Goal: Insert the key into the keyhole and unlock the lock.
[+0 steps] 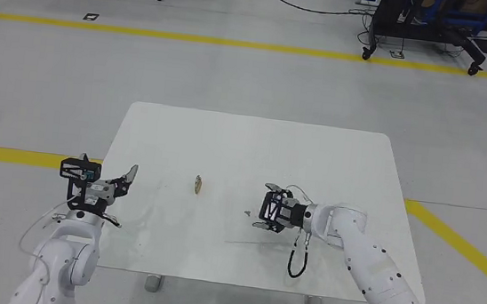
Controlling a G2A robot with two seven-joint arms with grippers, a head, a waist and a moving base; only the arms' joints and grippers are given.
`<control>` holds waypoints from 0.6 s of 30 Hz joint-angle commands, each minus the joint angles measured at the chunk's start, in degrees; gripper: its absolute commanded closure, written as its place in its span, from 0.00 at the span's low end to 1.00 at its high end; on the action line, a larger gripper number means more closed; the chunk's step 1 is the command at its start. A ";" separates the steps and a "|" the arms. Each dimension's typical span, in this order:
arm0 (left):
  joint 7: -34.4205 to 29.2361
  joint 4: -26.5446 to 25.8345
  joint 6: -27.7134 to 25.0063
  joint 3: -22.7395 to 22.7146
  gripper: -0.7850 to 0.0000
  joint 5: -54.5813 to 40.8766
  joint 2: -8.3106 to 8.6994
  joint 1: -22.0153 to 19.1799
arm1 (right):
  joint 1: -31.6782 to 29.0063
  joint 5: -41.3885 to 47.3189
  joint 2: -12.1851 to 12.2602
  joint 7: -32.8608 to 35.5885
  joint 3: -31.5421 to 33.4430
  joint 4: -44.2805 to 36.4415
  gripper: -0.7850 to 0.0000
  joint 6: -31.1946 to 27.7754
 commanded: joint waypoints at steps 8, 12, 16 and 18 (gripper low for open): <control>0.00 0.00 0.00 0.00 0.00 0.00 0.00 0.00 | 6.49 3.94 -1.65 3.21 -5.26 7.14 0.52 -3.22; 0.00 0.00 0.00 0.00 0.00 0.00 0.00 0.00 | 8.18 4.67 -2.12 4.05 -6.88 9.25 0.55 -4.28; 0.00 0.00 0.00 0.00 0.00 0.00 0.00 0.00 | 9.59 5.64 -2.67 4.78 -8.39 10.78 0.66 -4.24; 0.00 0.00 0.00 0.00 0.00 0.00 0.00 0.00 | 10.14 5.99 -2.88 4.30 -9.02 11.12 1.00 -4.49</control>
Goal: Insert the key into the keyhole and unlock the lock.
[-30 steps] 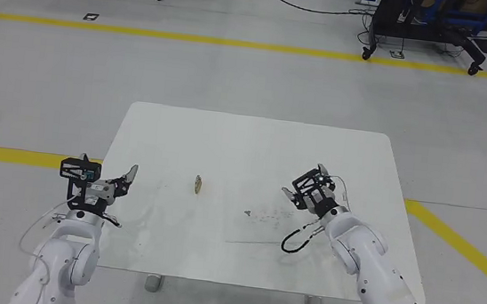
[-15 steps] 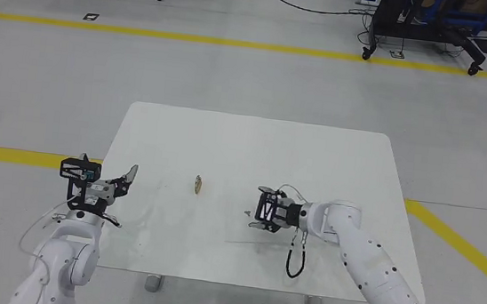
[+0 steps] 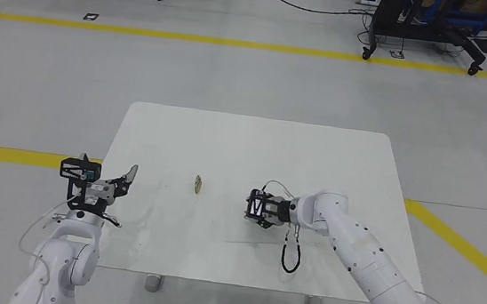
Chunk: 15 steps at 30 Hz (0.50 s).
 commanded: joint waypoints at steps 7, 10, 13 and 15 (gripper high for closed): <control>0.00 0.00 0.00 0.00 0.00 0.00 0.00 0.00 | 0.72 -1.10 0.32 -4.17 -0.30 0.30 1.00 -1.71; 0.00 0.00 0.00 0.00 0.00 0.00 0.00 0.00 | 0.31 -2.01 0.77 -6.14 0.44 -0.73 1.00 -1.42; 0.00 0.00 0.00 0.00 0.00 0.00 0.00 0.00 | -0.50 -3.14 1.35 -8.17 1.37 -2.20 1.00 -1.32; 0.00 0.00 0.00 0.00 0.00 0.00 0.00 0.00 | -0.95 -3.78 1.66 -8.44 1.94 -2.74 1.00 -0.89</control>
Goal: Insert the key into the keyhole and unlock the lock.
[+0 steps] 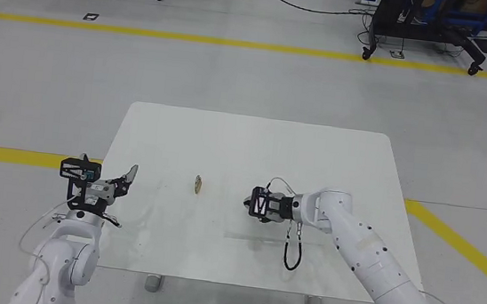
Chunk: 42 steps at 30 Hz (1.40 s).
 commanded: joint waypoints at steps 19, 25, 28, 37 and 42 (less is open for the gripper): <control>-2.24 -6.03 -8.06 1.91 0.00 2.85 0.27 2.08 | -1.64 -0.89 0.30 -1.48 0.09 0.29 1.00 3.68; -11.61 -11.36 -17.60 9.75 0.00 13.84 0.60 -0.41 | -2.26 -2.94 0.56 -5.54 -0.06 1.49 1.00 6.41; -15.36 -12.00 -20.99 14.11 0.00 18.31 0.56 -2.21 | -2.86 -3.66 0.90 -9.31 0.26 1.51 1.00 6.55; -22.76 -4.21 -24.36 24.21 0.00 18.41 -0.74 -11.16 | -4.40 -6.09 2.45 -18.47 2.40 1.00 1.00 5.03; -24.40 -1.96 -24.07 27.78 0.00 18.49 -1.40 -14.30 | -4.64 -6.66 2.82 -20.03 2.58 0.64 1.00 4.84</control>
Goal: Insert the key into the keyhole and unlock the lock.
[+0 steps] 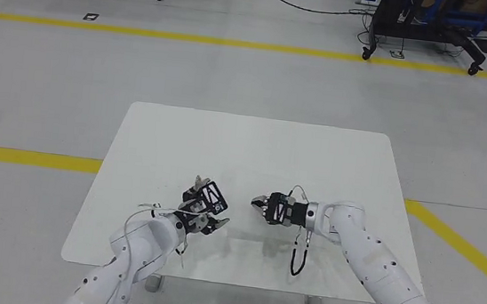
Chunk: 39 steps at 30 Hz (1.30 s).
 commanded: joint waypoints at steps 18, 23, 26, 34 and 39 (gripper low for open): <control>-7.02 11.92 6.65 14.00 0.00 3.34 -3.91 -12.33 | 1.93 3.89 0.49 -4.25 1.01 4.35 1.00 -0.86; -6.03 12.21 8.45 13.79 0.00 1.47 -4.41 -13.06 | 2.00 6.49 0.77 -7.74 2.04 6.05 1.00 -2.47; -5.46 11.39 8.77 11.65 0.00 -0.15 -4.19 -12.52 | 2.15 6.25 1.02 -8.79 2.19 6.47 1.00 -3.64; -4.66 8.53 6.82 7.38 0.00 -2.30 -3.37 -10.04 | 4.10 7.22 0.76 -6.61 0.95 7.71 1.00 -5.51; -4.61 9.60 7.34 8.11 0.00 -2.42 -3.67 -10.57 | 6.19 7.84 0.17 -4.51 -0.91 8.93 1.00 -7.02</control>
